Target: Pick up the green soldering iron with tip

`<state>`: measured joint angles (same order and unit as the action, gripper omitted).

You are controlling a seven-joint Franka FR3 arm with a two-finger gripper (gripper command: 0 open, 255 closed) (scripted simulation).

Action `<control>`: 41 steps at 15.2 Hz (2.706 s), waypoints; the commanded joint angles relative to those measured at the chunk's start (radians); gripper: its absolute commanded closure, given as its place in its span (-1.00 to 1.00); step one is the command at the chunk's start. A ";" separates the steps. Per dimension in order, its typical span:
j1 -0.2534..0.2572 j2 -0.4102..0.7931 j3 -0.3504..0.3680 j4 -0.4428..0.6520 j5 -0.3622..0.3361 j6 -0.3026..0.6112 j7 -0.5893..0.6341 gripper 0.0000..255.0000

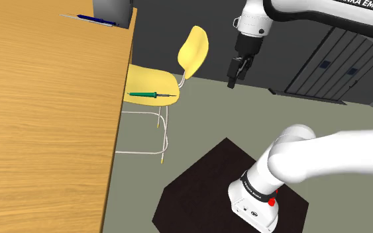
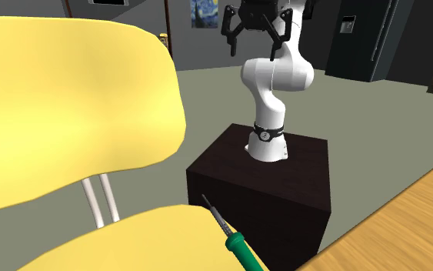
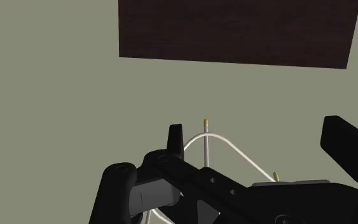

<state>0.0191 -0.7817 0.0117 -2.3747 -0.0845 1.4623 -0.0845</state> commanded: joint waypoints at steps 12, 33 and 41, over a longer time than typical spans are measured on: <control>0.049 0.381 -0.058 0.085 0.025 0.303 -0.150 -1.00; 0.098 1.040 -0.044 0.501 0.148 0.540 -0.397 -1.00; 0.098 1.066 -0.043 0.475 0.151 0.593 -0.400 1.00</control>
<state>0.1171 0.2843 -0.0307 -1.8992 0.0664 2.0543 -0.4845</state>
